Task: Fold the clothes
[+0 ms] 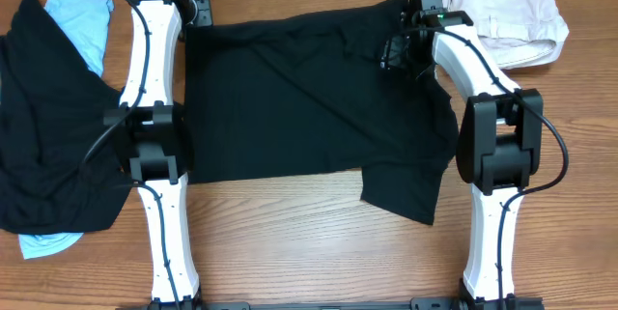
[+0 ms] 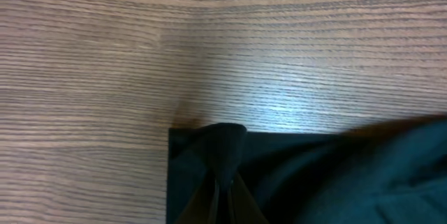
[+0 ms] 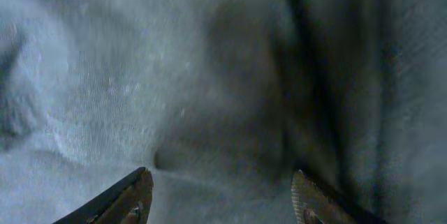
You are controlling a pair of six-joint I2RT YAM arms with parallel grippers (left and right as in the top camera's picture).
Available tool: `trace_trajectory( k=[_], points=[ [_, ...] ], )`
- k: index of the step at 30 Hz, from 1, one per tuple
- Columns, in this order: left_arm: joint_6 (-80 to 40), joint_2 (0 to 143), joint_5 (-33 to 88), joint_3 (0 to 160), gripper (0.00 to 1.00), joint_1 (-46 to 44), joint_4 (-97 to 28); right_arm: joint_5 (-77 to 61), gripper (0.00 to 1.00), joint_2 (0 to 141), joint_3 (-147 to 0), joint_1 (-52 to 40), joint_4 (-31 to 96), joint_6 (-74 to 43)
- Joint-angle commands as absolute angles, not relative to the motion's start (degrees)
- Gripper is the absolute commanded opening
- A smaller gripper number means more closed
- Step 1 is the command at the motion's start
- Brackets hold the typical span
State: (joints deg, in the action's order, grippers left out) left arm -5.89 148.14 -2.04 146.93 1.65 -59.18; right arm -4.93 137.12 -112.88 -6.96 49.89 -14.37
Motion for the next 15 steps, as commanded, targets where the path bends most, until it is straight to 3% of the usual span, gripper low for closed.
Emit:
trace_trajectory(
  k=[1, 9, 15],
  points=[
    [-6.46, 148.29, -3.57, 147.0, 0.04, 2.74, -59.4, -2.57, 0.68, 135.9, -112.88, -6.46, 48.38, -15.03],
    [-6.44, 148.29, -3.6, 147.0, 0.04, 3.31, -59.99, -2.85, 0.66, 135.9, -112.88, -6.42, 47.11, -15.03],
    [-6.44, 148.29, -3.6, 147.0, 0.04, 3.42, -60.16, -6.13, 0.5, 135.9, -112.88, -6.55, 47.2, -15.05]
  ],
)
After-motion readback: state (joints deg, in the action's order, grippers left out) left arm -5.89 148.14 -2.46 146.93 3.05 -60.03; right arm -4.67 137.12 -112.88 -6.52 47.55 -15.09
